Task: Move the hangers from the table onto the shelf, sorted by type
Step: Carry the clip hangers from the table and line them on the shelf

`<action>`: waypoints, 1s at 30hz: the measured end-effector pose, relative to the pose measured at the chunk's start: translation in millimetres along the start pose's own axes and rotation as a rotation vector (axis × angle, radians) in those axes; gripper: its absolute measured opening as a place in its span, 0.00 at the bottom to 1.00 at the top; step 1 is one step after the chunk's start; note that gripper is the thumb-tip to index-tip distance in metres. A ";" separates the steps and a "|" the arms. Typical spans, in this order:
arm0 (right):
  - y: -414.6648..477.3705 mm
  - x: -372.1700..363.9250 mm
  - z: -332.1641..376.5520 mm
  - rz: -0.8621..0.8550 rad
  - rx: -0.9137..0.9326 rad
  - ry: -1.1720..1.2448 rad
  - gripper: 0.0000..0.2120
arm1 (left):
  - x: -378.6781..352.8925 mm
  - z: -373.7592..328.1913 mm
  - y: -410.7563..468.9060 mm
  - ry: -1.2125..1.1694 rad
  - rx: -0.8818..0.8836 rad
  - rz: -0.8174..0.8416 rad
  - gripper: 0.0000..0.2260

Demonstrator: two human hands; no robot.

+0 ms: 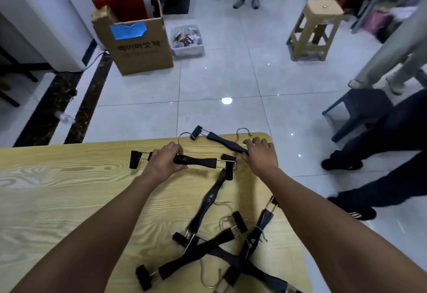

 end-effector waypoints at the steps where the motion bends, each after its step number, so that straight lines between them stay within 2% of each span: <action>1: 4.8 -4.9 -5.6 0.008 -0.002 0.003 0.21 | -5.3 -6.8 5.3 0.000 -0.006 0.009 0.15; 7: 22.0 -36.5 -9.4 0.094 -0.012 0.003 0.19 | -23.3 -22.8 19.9 0.001 -0.012 0.030 0.14; 18: 38.6 -42.8 -0.5 0.093 -0.010 0.022 0.20 | -24.3 -21.1 15.0 -0.008 -0.012 -0.003 0.15; 26: 33.9 -1.4 1.3 -0.060 0.024 -0.020 0.19 | 1.5 -30.3 -9.7 0.015 0.003 -0.068 0.17; 30: 23.5 29.4 8.3 -0.164 0.046 0.047 0.12 | 25.6 -36.4 -32.3 0.034 0.016 -0.118 0.17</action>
Point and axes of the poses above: each hand's wrist, its own y-axis towards the middle knuckle, its own x-axis out of the back of the hand, z = x × y, the point moved 4 cm from there along y, towards the middle knuckle, and after that the axes turned 6 degrees about -z, right-handed, at the moved point
